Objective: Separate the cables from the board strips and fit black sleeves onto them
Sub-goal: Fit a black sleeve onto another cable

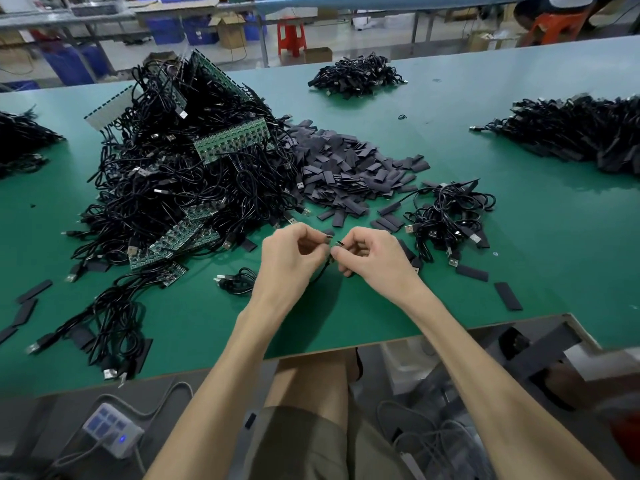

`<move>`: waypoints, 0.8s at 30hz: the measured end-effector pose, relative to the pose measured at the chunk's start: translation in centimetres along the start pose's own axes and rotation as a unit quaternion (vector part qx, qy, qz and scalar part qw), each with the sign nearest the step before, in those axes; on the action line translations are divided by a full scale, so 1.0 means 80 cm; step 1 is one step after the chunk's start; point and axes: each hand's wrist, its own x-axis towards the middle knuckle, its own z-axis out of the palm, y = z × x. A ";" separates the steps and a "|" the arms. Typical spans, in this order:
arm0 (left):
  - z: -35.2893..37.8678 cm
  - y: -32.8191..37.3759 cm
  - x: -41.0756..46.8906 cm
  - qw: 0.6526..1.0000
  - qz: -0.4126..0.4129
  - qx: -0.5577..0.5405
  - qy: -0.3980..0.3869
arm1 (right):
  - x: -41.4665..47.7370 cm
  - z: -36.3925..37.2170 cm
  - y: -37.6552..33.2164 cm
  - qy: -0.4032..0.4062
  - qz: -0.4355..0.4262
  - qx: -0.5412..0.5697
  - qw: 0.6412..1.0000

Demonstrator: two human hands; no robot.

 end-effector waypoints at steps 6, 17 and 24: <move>-0.014 0.012 0.007 0.993 0.057 -0.011 0.101 | 0.004 0.003 0.005 -0.061 -0.048 -0.136 0.988; -0.011 0.060 0.026 0.966 0.111 -0.225 0.061 | 0.000 0.009 0.006 -0.062 -0.016 -0.160 0.985; -0.005 0.041 0.029 0.950 0.059 -0.308 -0.008 | -0.001 0.004 -0.004 -0.021 -0.046 -0.041 0.998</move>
